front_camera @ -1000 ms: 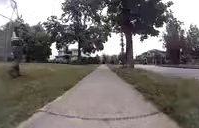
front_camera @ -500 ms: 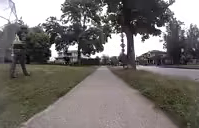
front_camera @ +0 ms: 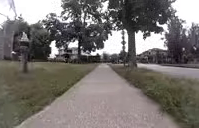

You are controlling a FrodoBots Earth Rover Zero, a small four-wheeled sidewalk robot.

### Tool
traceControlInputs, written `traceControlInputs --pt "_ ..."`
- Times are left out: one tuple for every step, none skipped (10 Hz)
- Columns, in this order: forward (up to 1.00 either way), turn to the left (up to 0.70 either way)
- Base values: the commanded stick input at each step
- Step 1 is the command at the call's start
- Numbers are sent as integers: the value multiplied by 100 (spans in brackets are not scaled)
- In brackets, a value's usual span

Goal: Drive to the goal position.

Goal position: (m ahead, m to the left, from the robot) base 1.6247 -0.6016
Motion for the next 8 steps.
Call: traceControlInputs --pt "70 0" --pt "70 0" --pt "70 0" --pt "70 0" --pt "70 0" --pt "70 0" --pt "70 0" --pt "70 0"
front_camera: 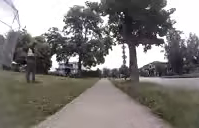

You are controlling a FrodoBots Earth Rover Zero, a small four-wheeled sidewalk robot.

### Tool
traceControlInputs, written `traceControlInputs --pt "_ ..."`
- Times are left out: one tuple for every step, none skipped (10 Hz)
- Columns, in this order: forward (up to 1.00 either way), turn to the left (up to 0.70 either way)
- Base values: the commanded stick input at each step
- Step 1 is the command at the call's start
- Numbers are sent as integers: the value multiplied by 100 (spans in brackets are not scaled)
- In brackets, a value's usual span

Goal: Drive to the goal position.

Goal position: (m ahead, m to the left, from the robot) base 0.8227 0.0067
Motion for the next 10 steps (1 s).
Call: traceControlInputs --pt "70 0" --pt "70 0" --pt "70 0" --pt "70 0" --pt "70 0" --pt "70 0" --pt "70 0" --pt "70 0" --pt "70 0" --pt "70 0"
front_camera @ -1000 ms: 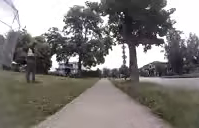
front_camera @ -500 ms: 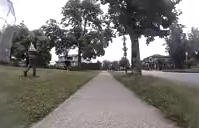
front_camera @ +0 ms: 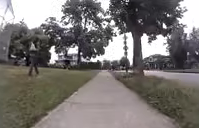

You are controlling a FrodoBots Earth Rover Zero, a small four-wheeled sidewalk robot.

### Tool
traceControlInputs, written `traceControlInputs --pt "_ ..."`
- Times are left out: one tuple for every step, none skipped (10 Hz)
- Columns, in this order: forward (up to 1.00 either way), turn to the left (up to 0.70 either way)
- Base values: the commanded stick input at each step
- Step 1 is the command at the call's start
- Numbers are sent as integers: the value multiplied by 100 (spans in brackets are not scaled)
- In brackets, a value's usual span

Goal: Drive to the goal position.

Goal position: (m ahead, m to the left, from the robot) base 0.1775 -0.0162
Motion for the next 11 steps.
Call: traceControlInputs --pt "70 0" --pt "70 0" --pt "70 0" --pt "70 0" --pt "70 0" --pt "70 0" --pt "70 0" --pt "70 0" --pt "70 0" --pt "70 0" --pt "70 0"
